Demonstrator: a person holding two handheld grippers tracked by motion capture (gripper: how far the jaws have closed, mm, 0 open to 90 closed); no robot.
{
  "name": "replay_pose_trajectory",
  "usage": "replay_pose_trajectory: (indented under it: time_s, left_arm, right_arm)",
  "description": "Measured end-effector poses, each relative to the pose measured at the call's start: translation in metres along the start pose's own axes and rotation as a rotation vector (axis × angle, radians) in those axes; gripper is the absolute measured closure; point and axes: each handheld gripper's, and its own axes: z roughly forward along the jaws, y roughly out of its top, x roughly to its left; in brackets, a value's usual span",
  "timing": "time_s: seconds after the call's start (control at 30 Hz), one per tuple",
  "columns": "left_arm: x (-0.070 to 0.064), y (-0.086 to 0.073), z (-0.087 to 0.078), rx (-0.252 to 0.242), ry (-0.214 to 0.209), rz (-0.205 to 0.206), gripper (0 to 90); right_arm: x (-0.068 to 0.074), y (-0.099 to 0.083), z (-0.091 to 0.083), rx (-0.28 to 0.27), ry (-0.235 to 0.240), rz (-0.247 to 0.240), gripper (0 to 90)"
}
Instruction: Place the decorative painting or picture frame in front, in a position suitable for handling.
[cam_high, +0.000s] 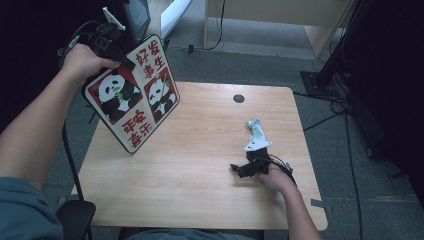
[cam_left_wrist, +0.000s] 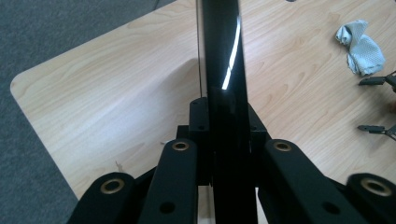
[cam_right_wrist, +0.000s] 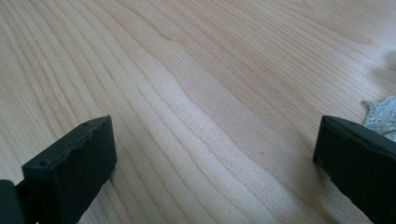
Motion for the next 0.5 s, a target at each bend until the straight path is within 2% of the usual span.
replay_pose_trajectory:
  time_s: [0.03,0.1,0.17,0.23,0.3,0.5]
  left_arm:
    - [-0.003,0.000,-0.002,0.001,0.003,0.006,81.7]
    - [-0.013,-0.001,-0.007,-0.005,0.024,0.065,81.8]
    - [-0.023,-0.001,-0.014,-0.010,0.046,0.098,81.7]
    - [-0.030,-0.001,-0.018,-0.018,0.044,0.100,81.7]
    - [-0.038,-0.002,-0.023,-0.022,0.025,0.111,81.7]
    - [-0.072,-0.007,-0.026,-0.017,-0.064,0.198,81.7]
  right_arm:
    - [0.000,0.000,0.000,0.000,0.000,0.000,0.0]
    - [0.000,0.000,0.000,0.001,0.000,0.000,0.0]
    - [0.000,0.000,0.000,0.001,0.000,0.000,0.0]
    - [0.000,0.000,0.000,0.001,0.001,0.000,0.0]
    - [0.000,0.000,0.000,0.001,0.001,0.000,0.0]
    - [0.000,0.000,0.000,0.001,0.001,-0.001,0.0]
